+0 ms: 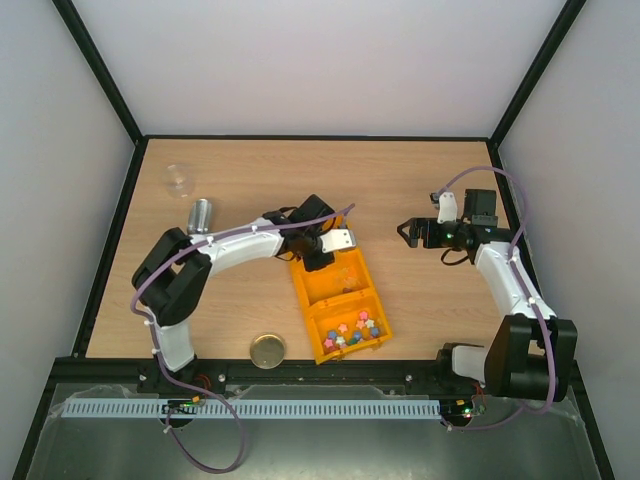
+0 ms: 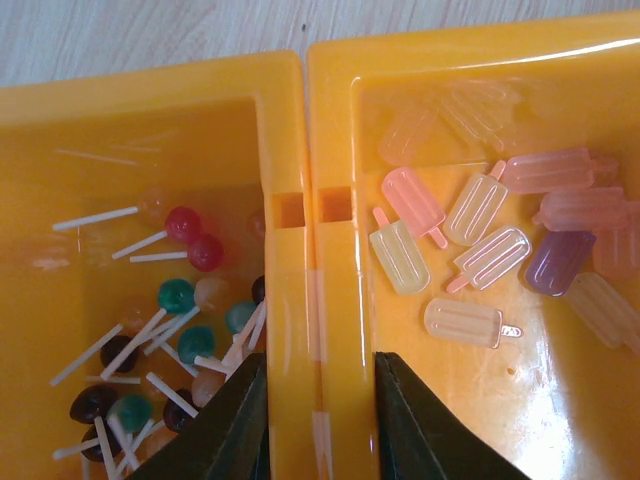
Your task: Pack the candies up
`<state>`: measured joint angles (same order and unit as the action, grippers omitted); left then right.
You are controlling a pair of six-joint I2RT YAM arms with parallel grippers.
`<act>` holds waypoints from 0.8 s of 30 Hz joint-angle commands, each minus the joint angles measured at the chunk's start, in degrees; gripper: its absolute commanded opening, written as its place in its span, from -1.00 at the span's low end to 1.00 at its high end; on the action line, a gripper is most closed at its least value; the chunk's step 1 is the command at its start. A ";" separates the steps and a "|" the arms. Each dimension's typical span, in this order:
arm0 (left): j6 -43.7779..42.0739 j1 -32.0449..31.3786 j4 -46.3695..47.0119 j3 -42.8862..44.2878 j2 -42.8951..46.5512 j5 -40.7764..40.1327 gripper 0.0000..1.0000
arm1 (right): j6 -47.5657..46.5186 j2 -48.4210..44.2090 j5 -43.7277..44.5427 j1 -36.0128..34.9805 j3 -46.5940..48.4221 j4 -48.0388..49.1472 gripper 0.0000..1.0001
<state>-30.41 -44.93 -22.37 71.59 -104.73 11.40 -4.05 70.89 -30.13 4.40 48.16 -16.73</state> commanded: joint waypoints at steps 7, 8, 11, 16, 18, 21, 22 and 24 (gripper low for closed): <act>2.60 0.90 1.55 6.52 -3.52 -1.67 -0.13 | 0.61 1.27 -1.99 0.12 1.63 -0.56 0.97; 3.02 1.42 1.54 6.76 -2.65 -0.56 0.13 | 0.61 1.27 -1.90 0.08 1.83 -0.58 0.97; 4.34 3.58 1.54 7.06 1.80 1.84 0.62 | 0.83 1.35 -1.87 0.14 2.22 -0.29 0.97; 9.39 9.19 1.47 6.40 9.79 4.59 0.98 | 1.62 2.06 -1.88 0.11 3.38 0.78 0.97; 11.88 12.58 1.81 5.00 13.51 6.34 0.98 | 1.74 2.59 -2.04 0.08 3.99 1.20 0.97; 16.53 17.98 5.38 -0.08 19.33 6.08 0.98 | 1.99 3.46 -2.22 0.09 5.01 1.68 0.97; 17.94 20.20 6.84 -1.99 21.53 6.73 0.98 | 2.07 3.73 -2.35 0.14 5.42 1.77 0.97; 19.34 24.57 8.15 -4.61 24.88 8.47 0.98 | 2.27 4.17 -2.53 0.10 5.93 2.07 0.97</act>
<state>-17.15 -26.17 -17.21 72.18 -84.82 16.36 -2.66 74.02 -31.09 4.40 51.68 -15.09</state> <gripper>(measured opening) 0.988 0.987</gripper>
